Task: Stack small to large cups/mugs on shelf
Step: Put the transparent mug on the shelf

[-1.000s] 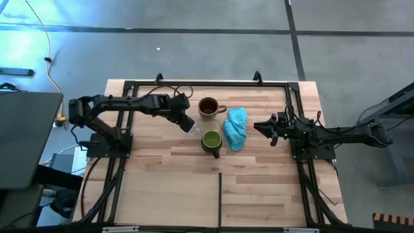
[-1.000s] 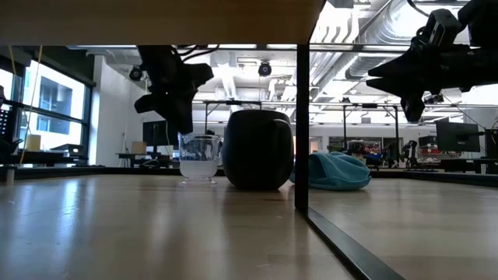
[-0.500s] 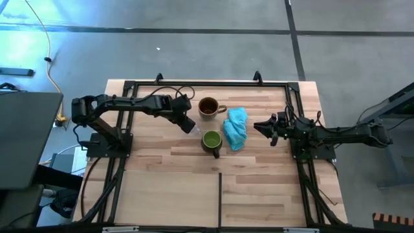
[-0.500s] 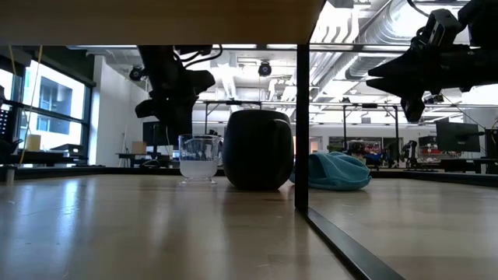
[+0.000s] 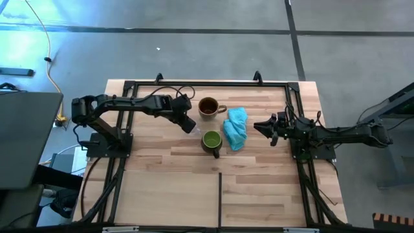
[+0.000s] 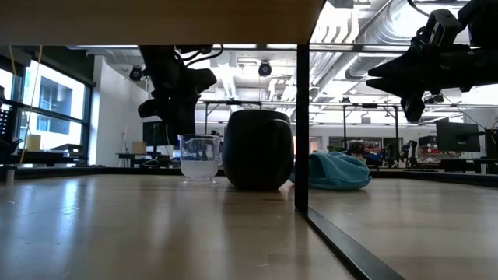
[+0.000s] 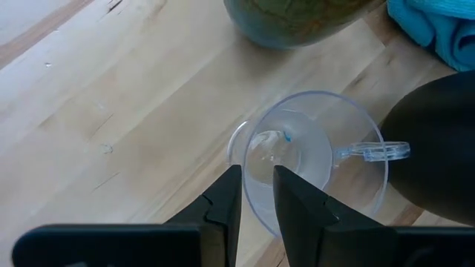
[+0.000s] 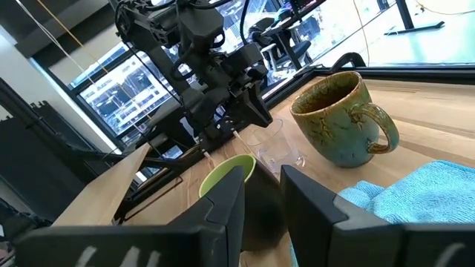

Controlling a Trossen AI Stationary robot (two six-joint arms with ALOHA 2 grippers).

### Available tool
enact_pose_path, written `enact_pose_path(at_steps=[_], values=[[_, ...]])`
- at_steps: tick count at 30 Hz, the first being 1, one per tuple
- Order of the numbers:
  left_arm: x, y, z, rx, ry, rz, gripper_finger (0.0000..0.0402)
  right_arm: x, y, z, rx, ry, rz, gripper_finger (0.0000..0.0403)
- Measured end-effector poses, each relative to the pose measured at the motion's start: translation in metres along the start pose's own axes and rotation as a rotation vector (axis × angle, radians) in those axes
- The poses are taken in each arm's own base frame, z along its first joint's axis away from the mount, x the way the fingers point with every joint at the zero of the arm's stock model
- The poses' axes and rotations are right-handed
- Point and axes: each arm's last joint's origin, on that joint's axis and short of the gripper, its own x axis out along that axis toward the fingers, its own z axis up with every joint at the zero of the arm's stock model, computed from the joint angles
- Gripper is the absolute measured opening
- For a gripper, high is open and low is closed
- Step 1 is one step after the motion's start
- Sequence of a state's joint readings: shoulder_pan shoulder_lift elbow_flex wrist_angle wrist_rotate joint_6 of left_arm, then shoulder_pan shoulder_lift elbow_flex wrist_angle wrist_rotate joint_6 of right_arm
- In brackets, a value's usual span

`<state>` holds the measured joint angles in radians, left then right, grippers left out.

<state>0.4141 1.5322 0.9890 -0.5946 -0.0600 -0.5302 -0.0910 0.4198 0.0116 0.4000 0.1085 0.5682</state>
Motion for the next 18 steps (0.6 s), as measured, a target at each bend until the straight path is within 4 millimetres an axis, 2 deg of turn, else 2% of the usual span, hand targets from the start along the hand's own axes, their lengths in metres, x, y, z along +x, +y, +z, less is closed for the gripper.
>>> enact_pose_path(at_steps=[11, 18], values=[[0.016, 0.001, -0.003, 0.015, 0.057, 0.033, 0.0069, 0.0, 0.0, 0.0, 0.004, 0.0, 0.0, 0.0081], [0.016, 0.001, -0.003, 0.033, 0.052, 0.042, 0.0062, 0.0, 0.0, -0.001, 0.006, 0.006, -0.004, 0.0081]])
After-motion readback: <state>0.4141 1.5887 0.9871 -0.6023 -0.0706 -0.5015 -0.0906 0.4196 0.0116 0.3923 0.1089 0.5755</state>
